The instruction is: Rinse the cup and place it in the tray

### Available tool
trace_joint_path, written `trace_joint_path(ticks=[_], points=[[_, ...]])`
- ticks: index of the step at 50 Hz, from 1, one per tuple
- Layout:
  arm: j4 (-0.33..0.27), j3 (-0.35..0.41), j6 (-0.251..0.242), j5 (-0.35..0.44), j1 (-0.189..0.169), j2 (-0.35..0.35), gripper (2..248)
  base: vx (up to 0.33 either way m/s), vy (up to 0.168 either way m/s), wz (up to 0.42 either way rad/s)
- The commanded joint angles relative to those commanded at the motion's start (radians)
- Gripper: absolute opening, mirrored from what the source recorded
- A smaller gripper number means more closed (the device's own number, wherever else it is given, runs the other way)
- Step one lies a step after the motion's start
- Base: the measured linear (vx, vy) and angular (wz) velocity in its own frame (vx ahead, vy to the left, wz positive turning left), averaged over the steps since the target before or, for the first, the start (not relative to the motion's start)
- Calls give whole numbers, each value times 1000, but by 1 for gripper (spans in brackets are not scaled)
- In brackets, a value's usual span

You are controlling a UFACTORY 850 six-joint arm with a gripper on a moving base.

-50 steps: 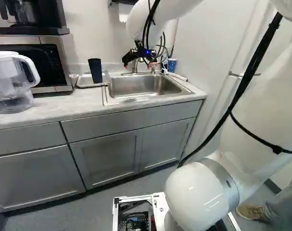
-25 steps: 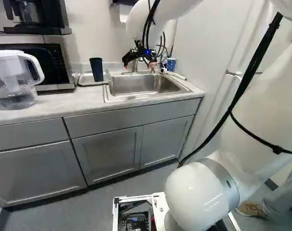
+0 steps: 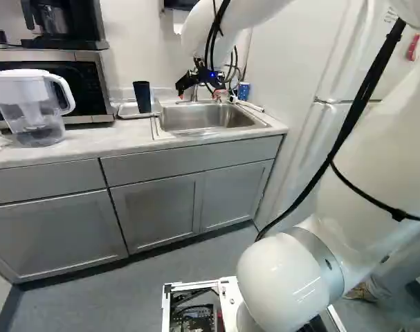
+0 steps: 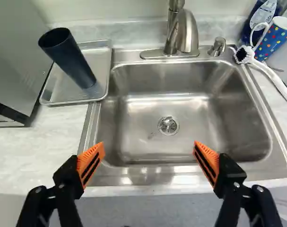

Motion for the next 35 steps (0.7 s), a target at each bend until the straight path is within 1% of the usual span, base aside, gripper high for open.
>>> trace_joint_path(ticks=[35], points=[[0,0,0,0,0,0,247,-120,0,8]])
